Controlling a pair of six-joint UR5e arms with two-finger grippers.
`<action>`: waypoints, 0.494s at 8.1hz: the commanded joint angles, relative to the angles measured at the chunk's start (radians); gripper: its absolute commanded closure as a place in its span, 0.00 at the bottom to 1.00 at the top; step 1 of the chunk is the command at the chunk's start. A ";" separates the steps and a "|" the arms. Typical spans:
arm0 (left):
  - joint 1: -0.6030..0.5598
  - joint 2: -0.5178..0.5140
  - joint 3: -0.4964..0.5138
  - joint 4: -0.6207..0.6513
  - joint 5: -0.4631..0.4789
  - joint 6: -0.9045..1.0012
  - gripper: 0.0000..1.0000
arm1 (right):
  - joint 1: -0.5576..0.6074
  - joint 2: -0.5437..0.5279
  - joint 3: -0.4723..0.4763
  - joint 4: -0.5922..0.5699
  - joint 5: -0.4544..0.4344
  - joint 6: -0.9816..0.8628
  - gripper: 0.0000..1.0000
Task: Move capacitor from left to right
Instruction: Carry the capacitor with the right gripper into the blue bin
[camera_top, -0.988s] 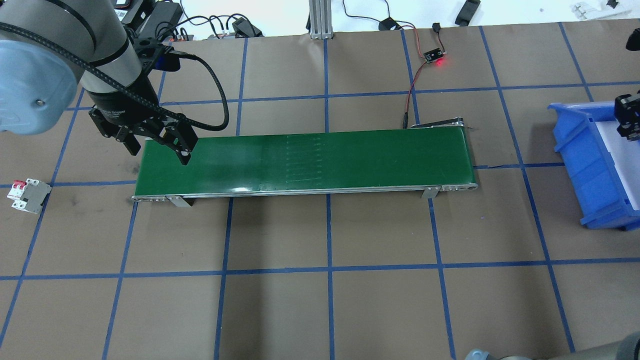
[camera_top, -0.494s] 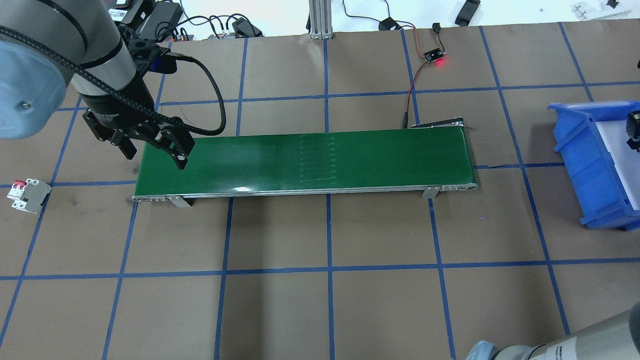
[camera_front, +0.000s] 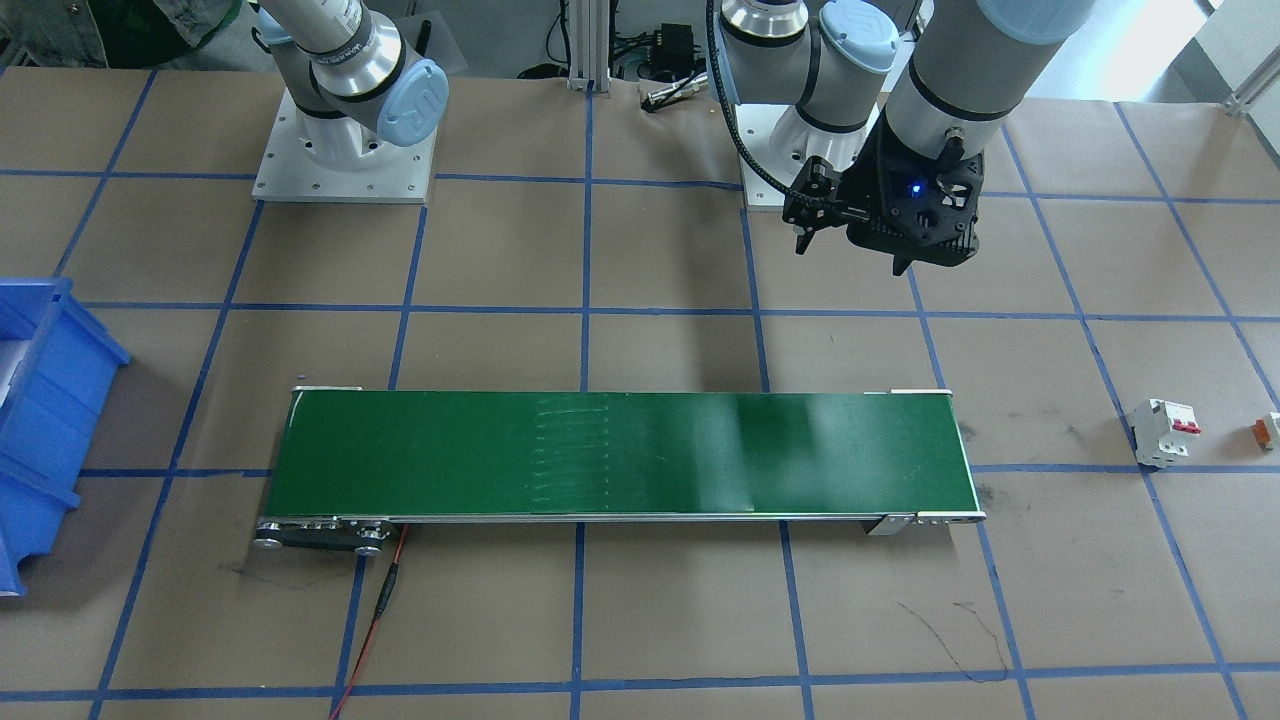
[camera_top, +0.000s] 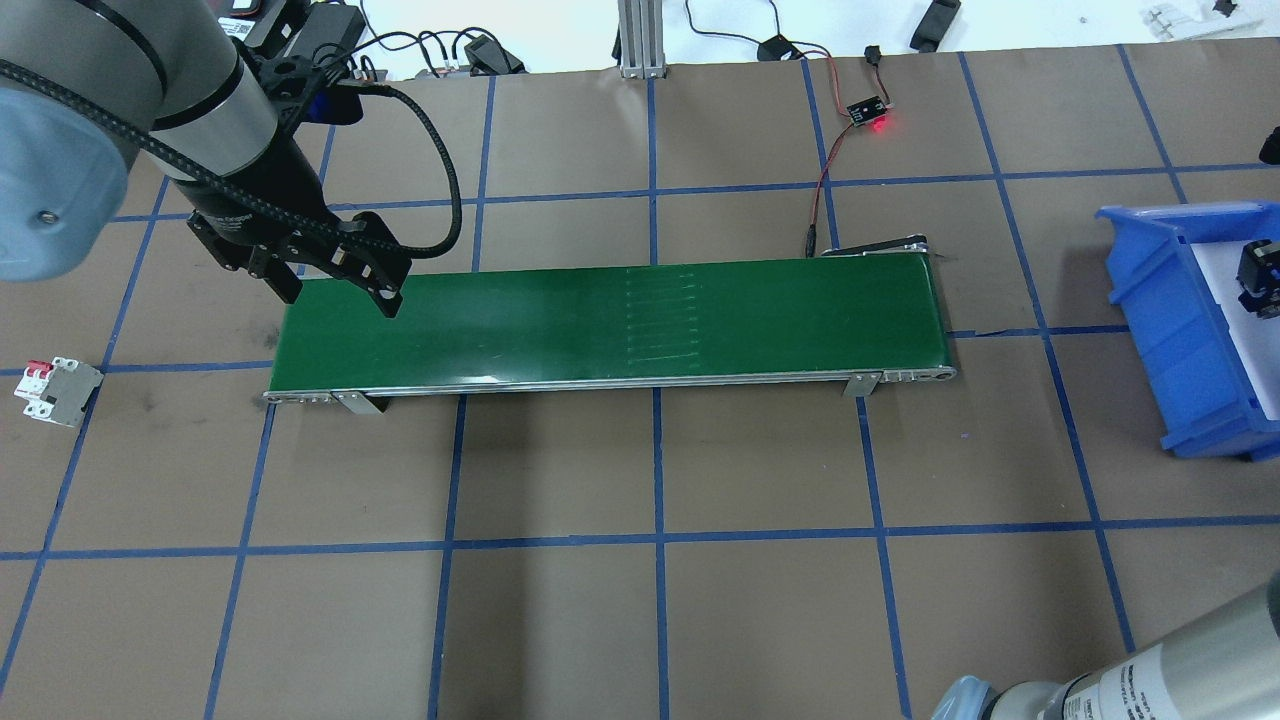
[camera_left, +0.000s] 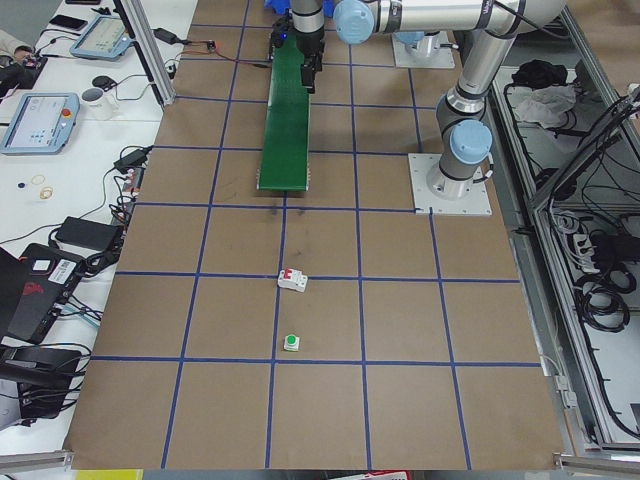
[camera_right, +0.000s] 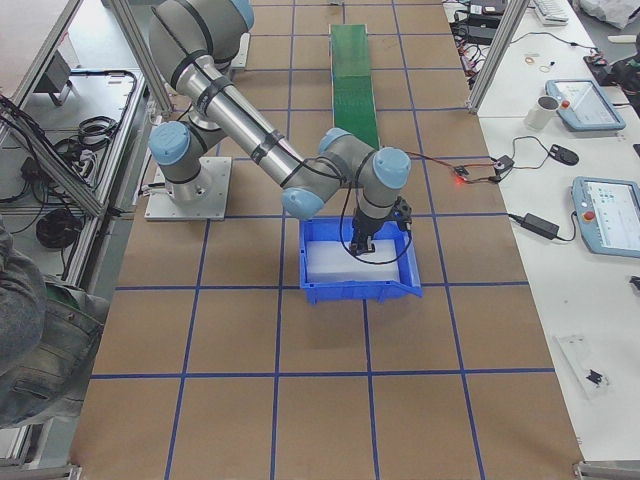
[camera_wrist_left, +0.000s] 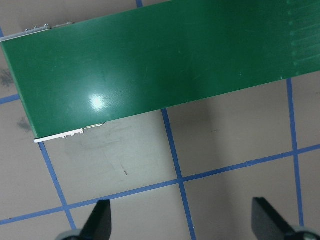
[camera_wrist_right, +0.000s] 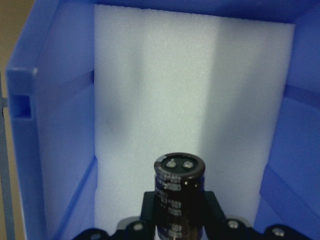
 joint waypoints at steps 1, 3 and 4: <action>0.000 0.013 0.002 0.033 -0.013 -0.018 0.00 | -0.022 0.049 0.003 -0.006 0.044 -0.015 1.00; 0.000 0.033 0.002 0.036 -0.004 -0.073 0.00 | -0.025 0.072 0.005 -0.016 0.049 -0.019 1.00; 0.000 0.034 0.002 0.035 0.001 -0.083 0.00 | -0.030 0.075 0.006 -0.027 0.049 -0.031 1.00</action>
